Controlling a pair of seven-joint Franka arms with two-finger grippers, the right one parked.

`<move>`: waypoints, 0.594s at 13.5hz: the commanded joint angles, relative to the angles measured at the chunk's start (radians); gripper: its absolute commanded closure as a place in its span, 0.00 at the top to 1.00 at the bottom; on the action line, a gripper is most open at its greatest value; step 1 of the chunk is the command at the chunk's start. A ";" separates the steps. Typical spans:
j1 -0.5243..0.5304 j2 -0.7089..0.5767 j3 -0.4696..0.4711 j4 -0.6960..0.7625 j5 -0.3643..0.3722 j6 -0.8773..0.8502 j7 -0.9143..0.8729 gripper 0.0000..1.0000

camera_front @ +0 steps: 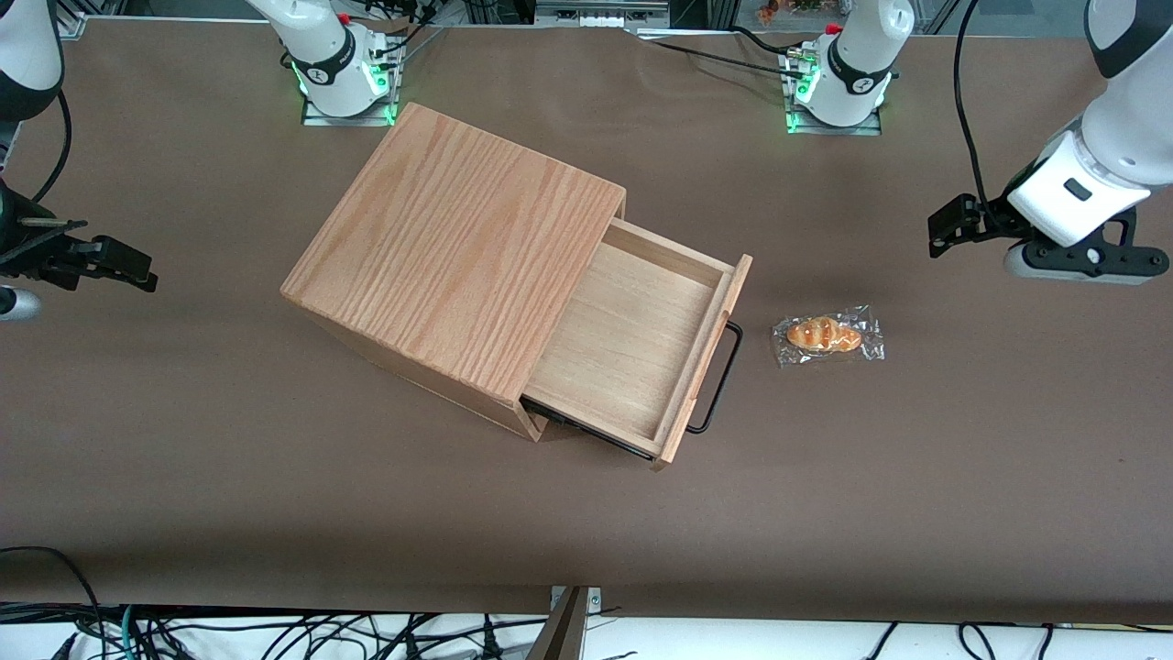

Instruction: Open top drawer with left arm

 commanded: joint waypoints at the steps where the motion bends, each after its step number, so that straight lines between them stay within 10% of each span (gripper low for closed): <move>1: 0.007 -0.073 -0.009 -0.078 0.031 0.029 -0.017 1.00; 8: 0.014 -0.068 -0.012 -0.069 0.020 0.006 0.046 1.00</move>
